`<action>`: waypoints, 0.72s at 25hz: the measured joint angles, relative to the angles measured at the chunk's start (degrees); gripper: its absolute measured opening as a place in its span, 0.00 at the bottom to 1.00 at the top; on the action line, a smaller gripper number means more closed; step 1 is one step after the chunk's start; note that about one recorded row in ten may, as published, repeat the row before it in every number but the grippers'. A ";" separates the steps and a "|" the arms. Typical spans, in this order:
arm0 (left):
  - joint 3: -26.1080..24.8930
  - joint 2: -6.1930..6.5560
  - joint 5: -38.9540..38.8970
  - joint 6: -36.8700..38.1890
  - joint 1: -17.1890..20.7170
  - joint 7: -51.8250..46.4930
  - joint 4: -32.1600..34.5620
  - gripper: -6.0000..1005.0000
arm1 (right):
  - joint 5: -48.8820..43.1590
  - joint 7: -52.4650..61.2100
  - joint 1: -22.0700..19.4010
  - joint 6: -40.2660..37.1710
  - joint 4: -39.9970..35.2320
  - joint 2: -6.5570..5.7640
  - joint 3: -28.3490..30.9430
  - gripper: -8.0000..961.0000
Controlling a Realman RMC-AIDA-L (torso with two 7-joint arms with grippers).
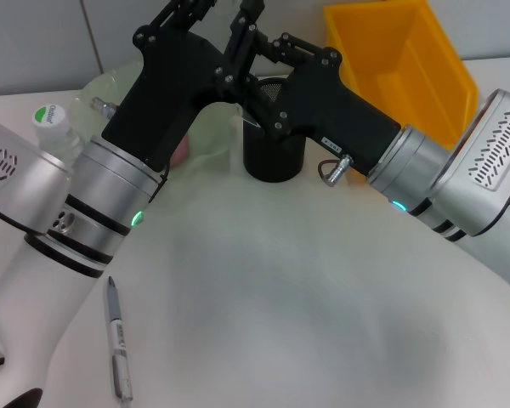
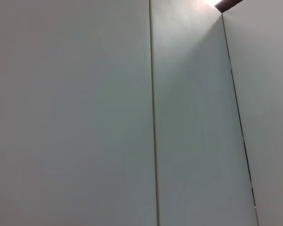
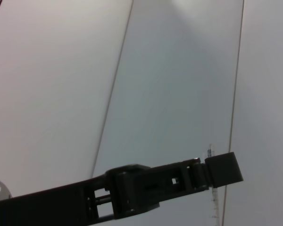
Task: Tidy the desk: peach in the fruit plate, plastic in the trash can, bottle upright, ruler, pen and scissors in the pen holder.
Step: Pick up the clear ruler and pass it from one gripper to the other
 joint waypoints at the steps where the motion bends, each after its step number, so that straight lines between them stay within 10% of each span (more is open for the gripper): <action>1: 0.00 0.00 0.01 0.00 0.00 0.00 0.00 0.49 | 0.00 -0.14 0.00 0.00 0.04 0.00 -0.01 0.57; 18: 0.59 0.00 0.02 0.05 0.27 0.00 -0.08 0.50 | 0.01 -0.35 0.34 -0.06 0.65 0.00 0.83 0.15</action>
